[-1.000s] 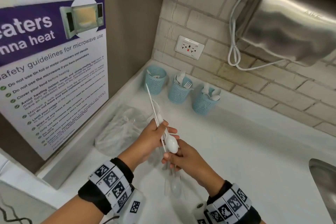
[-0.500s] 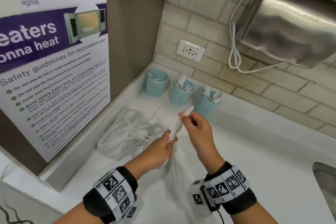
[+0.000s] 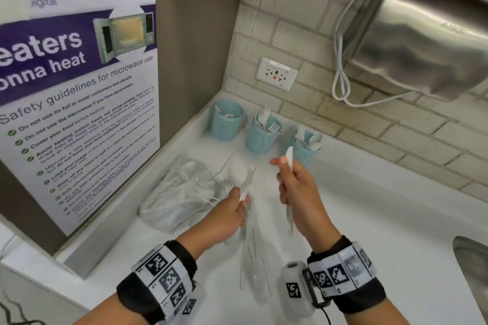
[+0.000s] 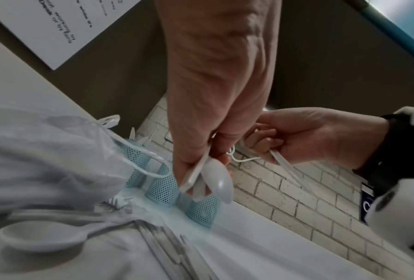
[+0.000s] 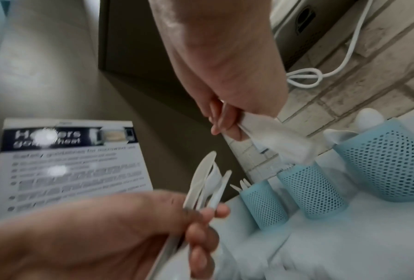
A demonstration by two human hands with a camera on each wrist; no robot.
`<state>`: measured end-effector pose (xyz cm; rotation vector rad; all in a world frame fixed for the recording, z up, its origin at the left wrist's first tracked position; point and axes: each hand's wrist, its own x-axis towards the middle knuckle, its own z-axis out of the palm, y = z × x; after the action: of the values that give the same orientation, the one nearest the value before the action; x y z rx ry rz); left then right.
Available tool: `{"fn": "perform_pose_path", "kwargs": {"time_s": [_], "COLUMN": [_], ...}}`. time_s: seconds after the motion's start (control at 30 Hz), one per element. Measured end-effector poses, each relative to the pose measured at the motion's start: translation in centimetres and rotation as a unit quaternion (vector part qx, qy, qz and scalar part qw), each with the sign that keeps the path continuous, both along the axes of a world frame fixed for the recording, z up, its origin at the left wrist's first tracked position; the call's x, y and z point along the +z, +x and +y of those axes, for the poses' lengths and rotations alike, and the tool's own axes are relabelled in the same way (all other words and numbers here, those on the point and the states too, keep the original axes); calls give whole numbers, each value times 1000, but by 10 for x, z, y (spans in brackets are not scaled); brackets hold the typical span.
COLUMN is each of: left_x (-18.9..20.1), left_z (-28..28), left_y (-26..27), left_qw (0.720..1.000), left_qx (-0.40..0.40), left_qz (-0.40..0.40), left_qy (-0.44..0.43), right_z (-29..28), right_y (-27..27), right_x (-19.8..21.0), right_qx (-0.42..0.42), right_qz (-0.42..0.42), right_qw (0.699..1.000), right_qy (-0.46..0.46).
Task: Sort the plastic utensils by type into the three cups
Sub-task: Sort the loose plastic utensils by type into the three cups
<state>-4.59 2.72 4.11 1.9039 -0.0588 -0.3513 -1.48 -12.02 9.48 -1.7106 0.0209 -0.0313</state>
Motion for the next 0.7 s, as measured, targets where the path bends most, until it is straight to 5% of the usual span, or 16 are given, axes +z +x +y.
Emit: {"fn": "perform_pose_path", "kwargs": {"time_s": [0.1,0.23,0.5,0.7], "left_x": [-1,1,-5,-7], "left_z": [-3,-5,7,8], "left_y": [0,-3,-1,4], "left_qw": [998,996,999,985], "left_qx": [-6,-6,23,140], "left_qz": [-21,-33,40,47], "left_qy": [64,83,-5,-91], "right_z": [10,13,-16,-25], "right_y": [-8,-7,10,6], "right_x": [-17,-30,-2,0], "right_qx": [33,20,-122,-90], "right_qz": [-5,-9,-18,10], "right_qw": [990,983,992,994], "right_qy": [-139,-183,-13,66]}}
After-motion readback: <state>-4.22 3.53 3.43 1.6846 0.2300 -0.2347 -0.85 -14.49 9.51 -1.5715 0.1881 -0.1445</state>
